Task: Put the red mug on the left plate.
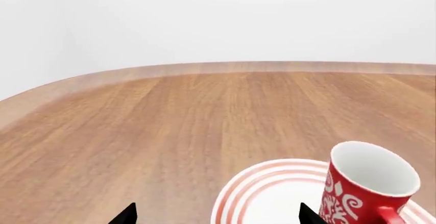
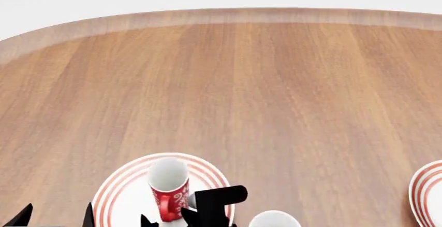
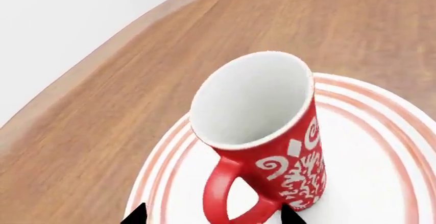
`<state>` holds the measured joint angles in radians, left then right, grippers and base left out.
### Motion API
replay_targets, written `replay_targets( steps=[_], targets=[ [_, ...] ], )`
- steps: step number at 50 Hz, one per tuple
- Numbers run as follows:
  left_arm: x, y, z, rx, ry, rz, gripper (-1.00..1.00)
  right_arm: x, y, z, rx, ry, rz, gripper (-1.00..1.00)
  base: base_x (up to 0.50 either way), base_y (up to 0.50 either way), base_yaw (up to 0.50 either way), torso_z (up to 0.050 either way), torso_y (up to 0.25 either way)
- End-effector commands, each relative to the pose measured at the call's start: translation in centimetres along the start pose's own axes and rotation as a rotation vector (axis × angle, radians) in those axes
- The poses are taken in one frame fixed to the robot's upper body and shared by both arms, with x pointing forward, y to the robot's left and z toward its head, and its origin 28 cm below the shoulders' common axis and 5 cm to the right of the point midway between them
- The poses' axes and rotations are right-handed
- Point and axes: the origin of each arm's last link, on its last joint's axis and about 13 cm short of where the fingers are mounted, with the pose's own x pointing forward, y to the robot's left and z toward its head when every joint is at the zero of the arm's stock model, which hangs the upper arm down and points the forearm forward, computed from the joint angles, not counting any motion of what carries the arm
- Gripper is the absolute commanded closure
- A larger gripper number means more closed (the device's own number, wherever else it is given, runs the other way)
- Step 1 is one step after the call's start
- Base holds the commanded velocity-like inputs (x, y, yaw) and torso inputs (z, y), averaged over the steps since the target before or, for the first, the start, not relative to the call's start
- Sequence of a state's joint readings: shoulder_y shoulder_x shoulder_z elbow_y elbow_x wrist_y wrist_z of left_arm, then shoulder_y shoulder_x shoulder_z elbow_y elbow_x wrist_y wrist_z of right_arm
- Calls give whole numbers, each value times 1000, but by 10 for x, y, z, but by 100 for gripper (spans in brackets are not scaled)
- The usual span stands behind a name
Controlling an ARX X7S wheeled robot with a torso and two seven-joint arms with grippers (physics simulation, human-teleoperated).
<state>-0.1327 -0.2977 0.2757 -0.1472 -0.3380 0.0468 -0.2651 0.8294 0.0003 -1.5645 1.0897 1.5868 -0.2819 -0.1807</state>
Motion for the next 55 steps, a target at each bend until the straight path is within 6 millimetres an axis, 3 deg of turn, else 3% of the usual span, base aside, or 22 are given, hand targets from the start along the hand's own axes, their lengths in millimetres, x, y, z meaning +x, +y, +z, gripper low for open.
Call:
replay_targets(
  steps=[1,17,27,40,55],
  targets=[
    [1,0,0,0,2,-1,-100,0,0,1,0,3,1,-100,0,0,0,0,0],
    [2,-1,0,9,7,-8,-100,-1,2,-5,2,-41,16,-100,0,0,0,0,0],
    [-3,-1,3,-1,-31,-16,-100,-21,14,-5,-34,-92,19,-100,0,0,0,0,0],
    [-25,-2,33,-29,-109,-64,-100,-48,24,-6,-56,-165,20,-100,0,0,0,0,0],
    [-44,-3,53,-30,-175,-89,-100,-88,47,2,-109,-280,34,-100,0,0,0,0,0]
  ],
)
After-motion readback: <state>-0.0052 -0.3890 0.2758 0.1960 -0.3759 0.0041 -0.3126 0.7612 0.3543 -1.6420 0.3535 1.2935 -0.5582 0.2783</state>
